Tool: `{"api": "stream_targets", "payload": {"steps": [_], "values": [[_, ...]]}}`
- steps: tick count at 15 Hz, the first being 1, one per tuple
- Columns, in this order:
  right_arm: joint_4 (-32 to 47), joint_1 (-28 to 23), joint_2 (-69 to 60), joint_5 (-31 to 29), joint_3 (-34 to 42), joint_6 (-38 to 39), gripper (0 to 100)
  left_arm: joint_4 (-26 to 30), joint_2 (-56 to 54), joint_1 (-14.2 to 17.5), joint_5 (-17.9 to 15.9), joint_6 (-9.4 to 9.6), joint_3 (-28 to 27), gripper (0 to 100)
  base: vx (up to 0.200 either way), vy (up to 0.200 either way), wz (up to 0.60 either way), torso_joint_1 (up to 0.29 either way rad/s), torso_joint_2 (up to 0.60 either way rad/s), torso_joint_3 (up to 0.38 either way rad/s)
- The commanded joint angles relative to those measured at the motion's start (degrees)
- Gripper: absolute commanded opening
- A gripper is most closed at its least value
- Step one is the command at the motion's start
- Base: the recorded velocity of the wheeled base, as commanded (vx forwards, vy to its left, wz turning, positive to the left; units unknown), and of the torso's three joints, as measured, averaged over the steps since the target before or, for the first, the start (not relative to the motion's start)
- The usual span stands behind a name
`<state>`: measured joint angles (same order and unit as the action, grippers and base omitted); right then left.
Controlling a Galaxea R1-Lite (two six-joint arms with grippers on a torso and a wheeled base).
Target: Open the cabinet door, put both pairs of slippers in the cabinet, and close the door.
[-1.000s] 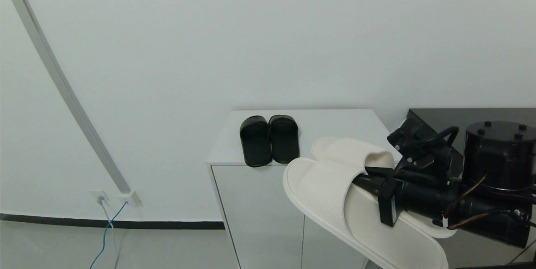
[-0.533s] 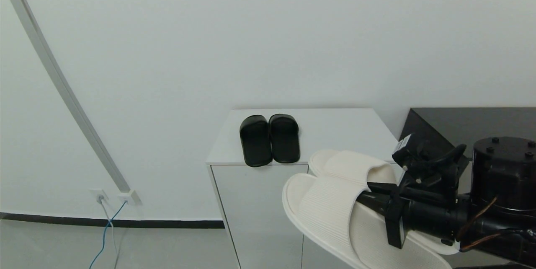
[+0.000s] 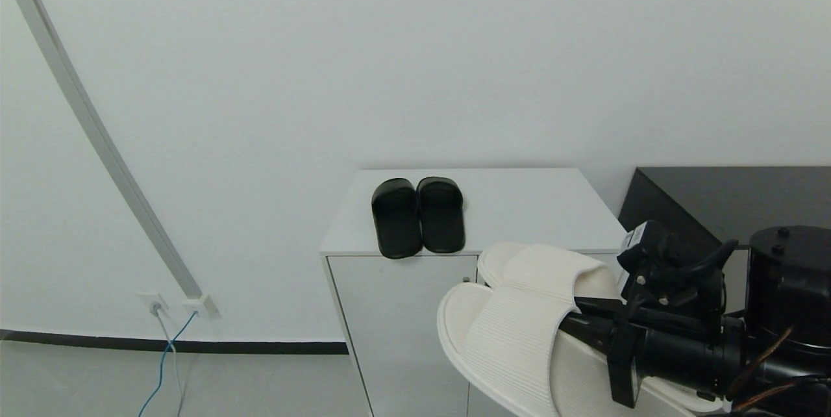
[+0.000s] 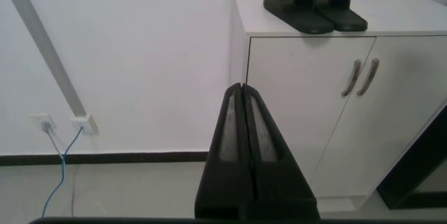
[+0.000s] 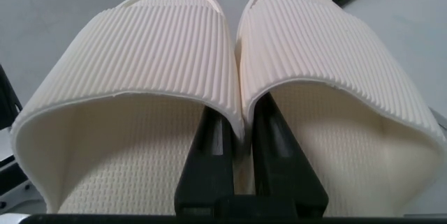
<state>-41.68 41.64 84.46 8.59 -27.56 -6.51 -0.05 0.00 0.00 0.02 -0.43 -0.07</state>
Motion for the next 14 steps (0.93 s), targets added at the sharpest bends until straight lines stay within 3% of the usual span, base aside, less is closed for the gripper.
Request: {"api": "stream_targets", "payload": {"steps": [1, 8, 14], "values": [[0.02, 0.02, 0.09, 0.02, 0.14, -0.17, 0, 0.05, 0.09, 0.00, -0.02, -0.01, -0.01, 100, 0.000, 0.000, 0.00, -0.056, 0.15, 0.085], [0.02, 0.10, 0.01, 0.11, 0.67, -0.26, 0, -0.04, 0.09, 0.00, 0.06, -0.01, -0.01, 100, 0.000, 0.000, 0.00, -0.160, 0.36, 0.198], [0.11, 0.10, 0.45, 0.11, 1.20, -0.26, 0, 0.05, 0.09, 0.00, 0.06, -0.01, -0.01, 100, 0.000, 0.000, 0.00, -0.218, 0.52, 0.303]]}}
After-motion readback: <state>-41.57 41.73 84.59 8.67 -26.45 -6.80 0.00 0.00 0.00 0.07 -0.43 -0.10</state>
